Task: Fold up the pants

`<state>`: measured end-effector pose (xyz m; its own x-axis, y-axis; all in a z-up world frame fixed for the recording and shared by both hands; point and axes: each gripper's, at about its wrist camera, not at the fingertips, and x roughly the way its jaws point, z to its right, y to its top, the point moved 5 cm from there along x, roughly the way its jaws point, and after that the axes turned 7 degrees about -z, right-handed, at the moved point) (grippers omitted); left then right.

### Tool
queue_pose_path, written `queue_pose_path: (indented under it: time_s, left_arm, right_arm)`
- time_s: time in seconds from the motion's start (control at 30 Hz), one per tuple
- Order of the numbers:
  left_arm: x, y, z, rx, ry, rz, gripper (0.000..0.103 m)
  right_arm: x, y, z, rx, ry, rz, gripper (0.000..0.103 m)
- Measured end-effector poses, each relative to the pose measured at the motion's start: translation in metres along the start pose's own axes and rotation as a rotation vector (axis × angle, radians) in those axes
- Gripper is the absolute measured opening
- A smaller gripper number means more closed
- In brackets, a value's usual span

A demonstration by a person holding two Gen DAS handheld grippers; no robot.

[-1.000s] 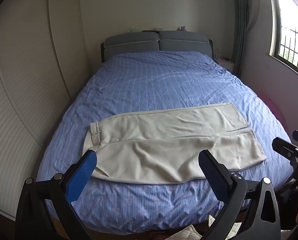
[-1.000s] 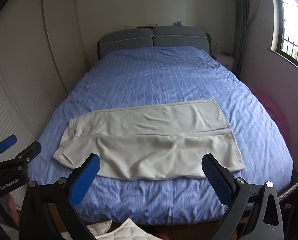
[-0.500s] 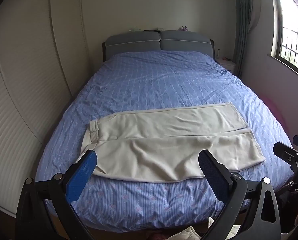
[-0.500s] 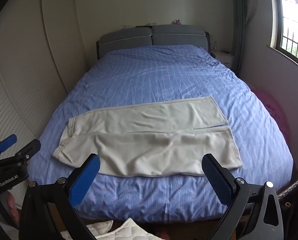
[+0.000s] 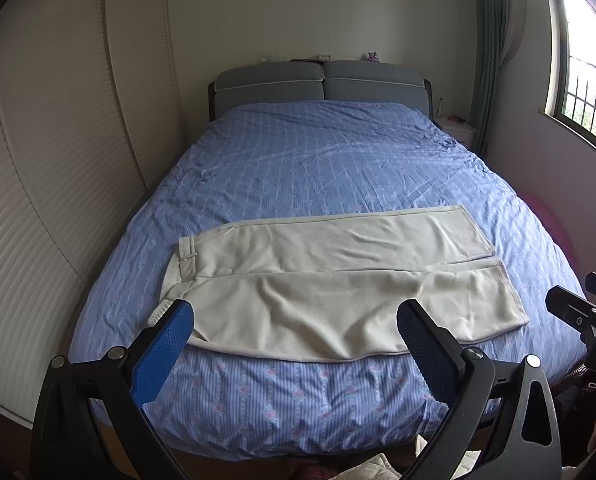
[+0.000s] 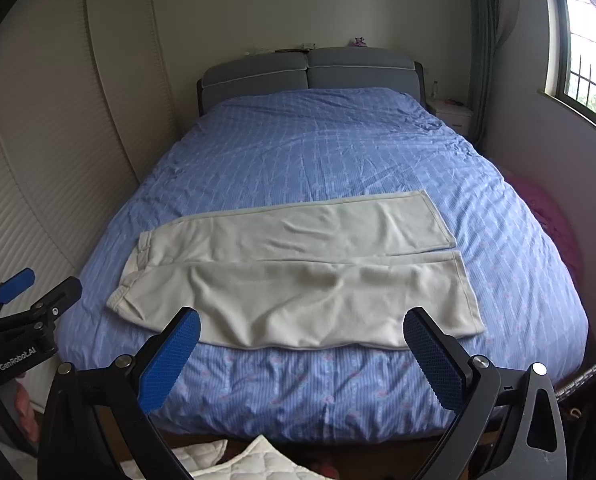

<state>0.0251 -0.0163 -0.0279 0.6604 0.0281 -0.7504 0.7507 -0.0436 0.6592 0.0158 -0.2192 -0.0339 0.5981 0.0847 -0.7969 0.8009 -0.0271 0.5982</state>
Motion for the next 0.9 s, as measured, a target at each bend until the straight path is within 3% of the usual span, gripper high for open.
queue_pose_path:
  time_s: [0.9]
  left_arm:
    - [-0.003, 0.0, 0.003, 0.004, 0.004, 0.003, 0.103]
  right_arm:
    - [-0.006, 0.018, 0.014, 0.001, 0.011, 0.004, 0.103]
